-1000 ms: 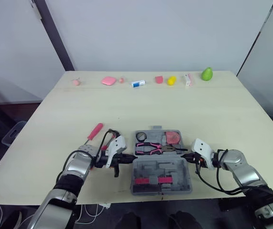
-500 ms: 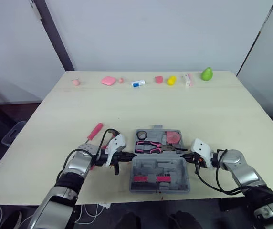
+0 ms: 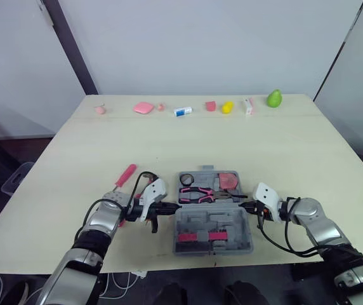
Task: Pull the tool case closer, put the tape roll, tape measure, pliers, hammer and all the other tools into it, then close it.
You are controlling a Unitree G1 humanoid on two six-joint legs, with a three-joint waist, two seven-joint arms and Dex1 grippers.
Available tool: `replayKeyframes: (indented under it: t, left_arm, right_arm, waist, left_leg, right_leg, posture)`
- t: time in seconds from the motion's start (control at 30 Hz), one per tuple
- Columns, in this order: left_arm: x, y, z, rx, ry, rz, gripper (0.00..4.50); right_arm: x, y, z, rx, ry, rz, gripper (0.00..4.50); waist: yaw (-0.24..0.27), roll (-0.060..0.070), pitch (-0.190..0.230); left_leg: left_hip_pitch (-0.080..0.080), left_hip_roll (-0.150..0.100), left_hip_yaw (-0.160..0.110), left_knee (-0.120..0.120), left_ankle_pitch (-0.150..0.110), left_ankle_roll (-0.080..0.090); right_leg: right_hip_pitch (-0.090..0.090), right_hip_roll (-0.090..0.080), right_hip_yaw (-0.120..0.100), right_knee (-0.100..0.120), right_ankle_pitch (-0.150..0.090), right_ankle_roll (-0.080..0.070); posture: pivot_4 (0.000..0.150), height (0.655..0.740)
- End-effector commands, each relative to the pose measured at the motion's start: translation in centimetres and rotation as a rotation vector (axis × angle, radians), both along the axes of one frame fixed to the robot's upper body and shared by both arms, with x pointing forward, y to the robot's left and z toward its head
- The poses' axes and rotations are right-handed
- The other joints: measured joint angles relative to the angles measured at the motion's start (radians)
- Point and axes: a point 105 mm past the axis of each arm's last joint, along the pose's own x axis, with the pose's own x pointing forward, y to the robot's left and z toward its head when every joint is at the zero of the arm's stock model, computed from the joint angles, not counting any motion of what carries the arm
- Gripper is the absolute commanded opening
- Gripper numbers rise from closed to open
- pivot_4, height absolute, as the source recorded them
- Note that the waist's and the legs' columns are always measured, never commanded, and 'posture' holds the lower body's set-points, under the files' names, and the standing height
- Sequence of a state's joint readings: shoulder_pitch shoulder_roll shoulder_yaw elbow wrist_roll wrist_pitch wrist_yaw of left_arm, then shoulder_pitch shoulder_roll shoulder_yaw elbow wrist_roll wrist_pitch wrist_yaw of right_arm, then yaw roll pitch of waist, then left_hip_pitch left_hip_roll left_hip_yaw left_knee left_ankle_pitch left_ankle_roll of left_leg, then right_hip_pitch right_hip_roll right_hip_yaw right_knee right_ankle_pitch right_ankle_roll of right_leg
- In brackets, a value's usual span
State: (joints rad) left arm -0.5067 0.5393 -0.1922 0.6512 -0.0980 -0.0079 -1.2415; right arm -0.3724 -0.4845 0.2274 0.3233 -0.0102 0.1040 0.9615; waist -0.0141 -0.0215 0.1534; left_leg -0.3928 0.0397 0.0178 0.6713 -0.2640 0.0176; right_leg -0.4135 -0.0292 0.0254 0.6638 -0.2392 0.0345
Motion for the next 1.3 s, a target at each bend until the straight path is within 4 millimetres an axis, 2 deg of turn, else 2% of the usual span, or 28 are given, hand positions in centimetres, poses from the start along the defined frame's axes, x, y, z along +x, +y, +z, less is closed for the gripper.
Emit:
replayKeyframes:
  t: [0.03, 0.53, 0.87, 1.3]
  left_arm:
    - [0.2, 0.6, -0.4, 0.022, 0.002, 0.034, 0.05]
    - [0.0, 0.5, -0.5, 0.021, 0.008, 0.029, 0.05]
    - [0.0, 0.5, -0.5, 0.022, 0.007, 0.029, 0.05]
    - [-0.1, 0.6, -0.5, 0.026, 0.009, 0.029, 0.05]
  right_arm:
    - [0.7, 1.2, 2.0, 0.041, -0.083, 0.034, 0.0]
    - [1.1, 1.2, 2.2, 0.051, -0.107, 0.026, 0.0]
    - [0.1, 1.3, 1.4, 0.031, -0.035, 0.053, 0.0]
    - [0.3, 0.5, 1.1, 0.004, -0.047, 0.022, 0.0]
  waist:
    - [0.0, 0.0, 0.0]
    - [-0.001, 0.0, 0.0]
    - [0.0, 0.0, 0.0]
    - [0.0, 0.0, 0.0]
  left_leg:
    - [0.0, 0.0, 0.0, 0.0, 0.0, 0.0]
    - [0.0, 0.0, 0.0, 0.0, 0.0, 0.0]
    - [0.0, 0.0, 0.0, 0.0, 0.0, 0.0]
    - [0.0, 0.0, 0.0, 0.0, 0.0, 0.0]
  right_leg:
    - [0.0, 0.0, 0.0, 0.0, 0.0, 0.0]
    - [0.0, 0.0, 0.0, 0.0, 0.0, 0.0]
    - [0.0, 0.0, 0.0, 0.0, 0.0, 0.0]
    - [0.0, 0.0, 0.0, 0.0, 0.0, 0.0]
  posture:
    - [0.15, 0.74]
    - [0.15, 0.74]
    - [0.15, 0.74]
    - [0.15, 0.74]
